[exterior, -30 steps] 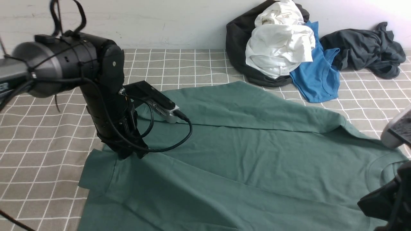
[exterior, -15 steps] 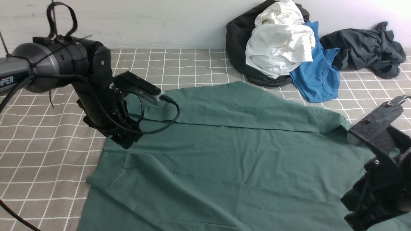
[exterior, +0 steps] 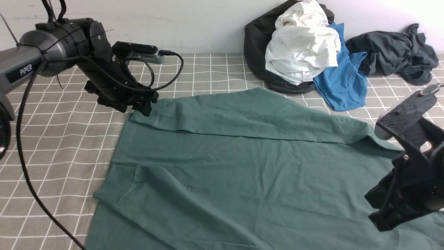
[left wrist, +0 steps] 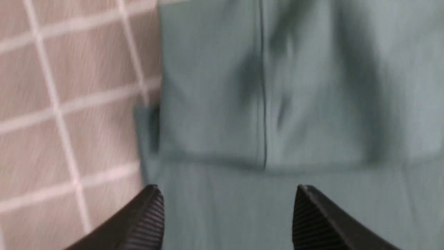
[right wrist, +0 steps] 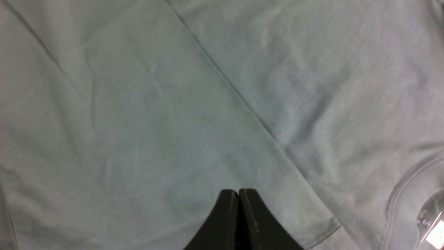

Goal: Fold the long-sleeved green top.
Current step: Use the left arm to clamp the cuff farthest from it

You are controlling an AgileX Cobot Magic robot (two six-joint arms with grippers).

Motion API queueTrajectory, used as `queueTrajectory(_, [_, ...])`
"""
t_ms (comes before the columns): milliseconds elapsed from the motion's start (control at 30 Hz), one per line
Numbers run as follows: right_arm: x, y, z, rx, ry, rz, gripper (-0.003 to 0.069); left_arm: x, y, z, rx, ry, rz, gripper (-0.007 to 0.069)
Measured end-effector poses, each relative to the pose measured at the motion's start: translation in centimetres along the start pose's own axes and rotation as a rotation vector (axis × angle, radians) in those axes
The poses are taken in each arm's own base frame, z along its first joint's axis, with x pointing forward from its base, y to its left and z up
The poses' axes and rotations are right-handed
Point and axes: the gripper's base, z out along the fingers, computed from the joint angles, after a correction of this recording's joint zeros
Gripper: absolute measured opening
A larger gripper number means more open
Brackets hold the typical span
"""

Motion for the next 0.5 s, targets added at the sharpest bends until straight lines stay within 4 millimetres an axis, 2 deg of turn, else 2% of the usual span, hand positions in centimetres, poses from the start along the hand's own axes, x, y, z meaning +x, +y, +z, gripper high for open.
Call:
queueTrajectory(133, [-0.3, -0.1, 0.3, 0.008, -0.017, 0.0, -0.0008, -1.3, 0.4, 2.9, 0.016, -0.01, -0.011, 0.0458])
queueTrajectory(267, [-0.6, -0.2, 0.9, 0.01, -0.02, 0.0, -0.0008, -1.3, 0.7, 4.9, 0.016, 0.024, -0.016, 0.0458])
queueTrajectory(500, [-0.8, -0.4, 2.3, 0.0, 0.019, 0.003, -0.0008, -1.5, 0.9, 5.3, -0.001, 0.039, -0.007, 0.0458])
